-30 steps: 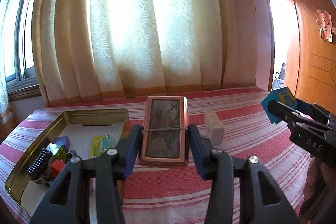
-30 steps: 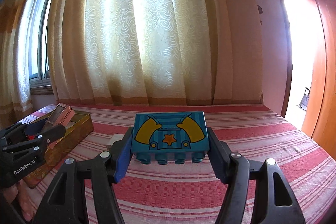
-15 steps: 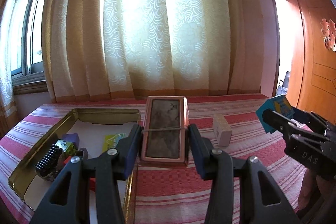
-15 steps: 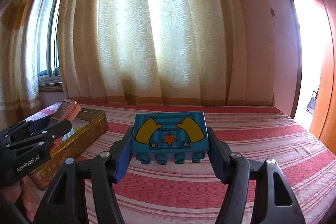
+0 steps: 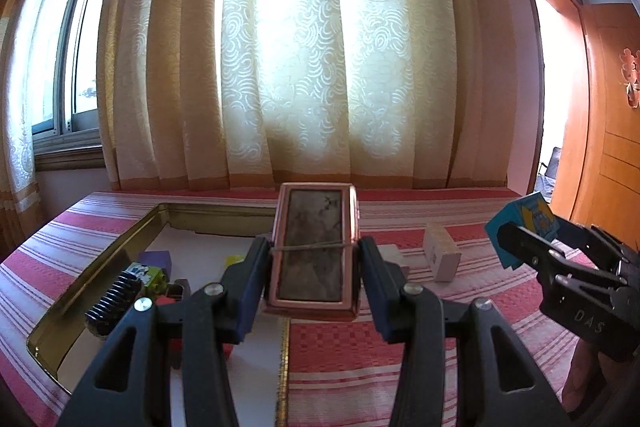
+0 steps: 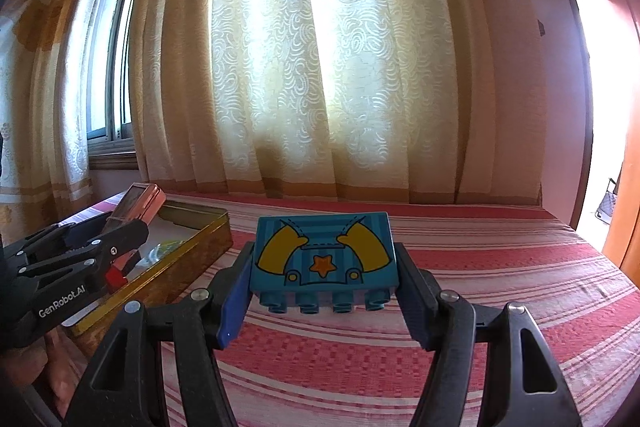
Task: Organize rigid objects
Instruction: 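Carry the blue brick and copper picture over the gold tin tray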
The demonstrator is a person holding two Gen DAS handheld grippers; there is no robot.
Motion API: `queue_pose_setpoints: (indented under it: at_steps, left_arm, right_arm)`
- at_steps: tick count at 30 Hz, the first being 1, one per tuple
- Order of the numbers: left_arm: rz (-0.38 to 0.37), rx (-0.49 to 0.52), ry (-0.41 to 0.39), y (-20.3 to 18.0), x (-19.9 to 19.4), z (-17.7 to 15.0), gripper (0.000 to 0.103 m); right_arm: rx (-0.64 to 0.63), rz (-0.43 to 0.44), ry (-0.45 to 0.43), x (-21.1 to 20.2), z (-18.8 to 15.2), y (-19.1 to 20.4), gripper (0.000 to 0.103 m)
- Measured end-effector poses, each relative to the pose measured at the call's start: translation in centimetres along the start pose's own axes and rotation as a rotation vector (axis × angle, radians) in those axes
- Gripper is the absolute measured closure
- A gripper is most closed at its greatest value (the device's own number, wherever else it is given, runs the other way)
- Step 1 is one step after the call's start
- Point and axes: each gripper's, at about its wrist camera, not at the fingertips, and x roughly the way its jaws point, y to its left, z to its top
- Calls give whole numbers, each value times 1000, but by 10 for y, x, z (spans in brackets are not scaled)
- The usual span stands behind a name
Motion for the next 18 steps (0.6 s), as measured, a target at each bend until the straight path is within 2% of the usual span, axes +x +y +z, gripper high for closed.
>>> queue_pose_setpoints:
  at_steps: [18]
  left_arm:
    - [24,-33,-13,21,-5,0,58]
  right_arm:
    - [-27,65,6,4,1,30,37]
